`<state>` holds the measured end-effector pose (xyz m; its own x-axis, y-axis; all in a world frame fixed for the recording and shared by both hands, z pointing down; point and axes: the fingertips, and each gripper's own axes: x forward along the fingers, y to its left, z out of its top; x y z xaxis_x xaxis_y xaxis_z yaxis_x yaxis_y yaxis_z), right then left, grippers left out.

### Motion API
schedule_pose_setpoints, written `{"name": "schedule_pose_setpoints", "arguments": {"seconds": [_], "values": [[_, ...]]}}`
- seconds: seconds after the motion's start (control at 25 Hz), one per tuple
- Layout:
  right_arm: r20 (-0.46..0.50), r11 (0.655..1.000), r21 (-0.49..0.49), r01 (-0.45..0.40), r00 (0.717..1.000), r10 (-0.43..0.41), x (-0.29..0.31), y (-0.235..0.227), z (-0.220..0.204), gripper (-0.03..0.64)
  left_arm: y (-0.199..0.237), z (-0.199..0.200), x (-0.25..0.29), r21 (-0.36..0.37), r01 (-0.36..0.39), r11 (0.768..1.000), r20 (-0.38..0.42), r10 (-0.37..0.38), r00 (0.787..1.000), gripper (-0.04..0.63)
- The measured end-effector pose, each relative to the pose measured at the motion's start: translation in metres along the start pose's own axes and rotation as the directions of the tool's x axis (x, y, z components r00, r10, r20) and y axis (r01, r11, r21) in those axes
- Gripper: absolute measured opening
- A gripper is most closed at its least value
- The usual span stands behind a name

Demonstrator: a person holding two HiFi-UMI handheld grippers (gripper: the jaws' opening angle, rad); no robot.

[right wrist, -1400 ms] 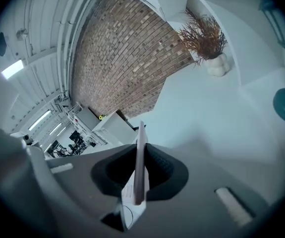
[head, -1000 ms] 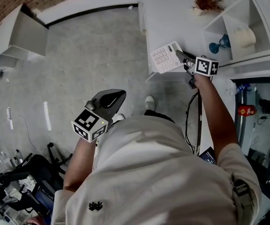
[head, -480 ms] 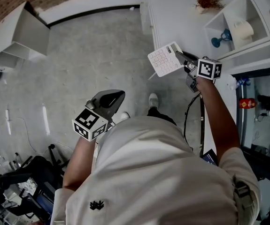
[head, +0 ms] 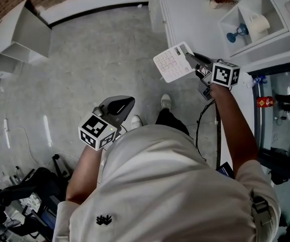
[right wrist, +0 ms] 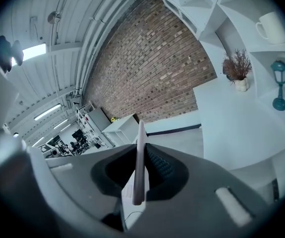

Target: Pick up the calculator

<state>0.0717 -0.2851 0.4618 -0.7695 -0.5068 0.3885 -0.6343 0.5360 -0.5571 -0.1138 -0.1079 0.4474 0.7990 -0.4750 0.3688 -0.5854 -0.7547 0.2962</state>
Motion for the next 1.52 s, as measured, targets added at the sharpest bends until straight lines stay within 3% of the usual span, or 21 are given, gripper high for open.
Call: {"name": "schedule_pose_setpoints", "arguments": {"seconds": [0.76, 1.52], "values": [[0.008, 1.0, -0.02, -0.019, 1.0, 0.019, -0.017, 0.069, -0.036, 0.058, -0.019, -0.032, -0.033, 0.008, 0.024, 1.0, 0.009, -0.024, 1.0, 0.005], [0.01, 0.999, -0.025, -0.036, 0.999, 0.037, -0.022, 0.078, -0.037, 0.058, -0.025, -0.033, -0.034, 0.008, 0.025, 1.0, 0.017, -0.025, 1.0, 0.005]]}}
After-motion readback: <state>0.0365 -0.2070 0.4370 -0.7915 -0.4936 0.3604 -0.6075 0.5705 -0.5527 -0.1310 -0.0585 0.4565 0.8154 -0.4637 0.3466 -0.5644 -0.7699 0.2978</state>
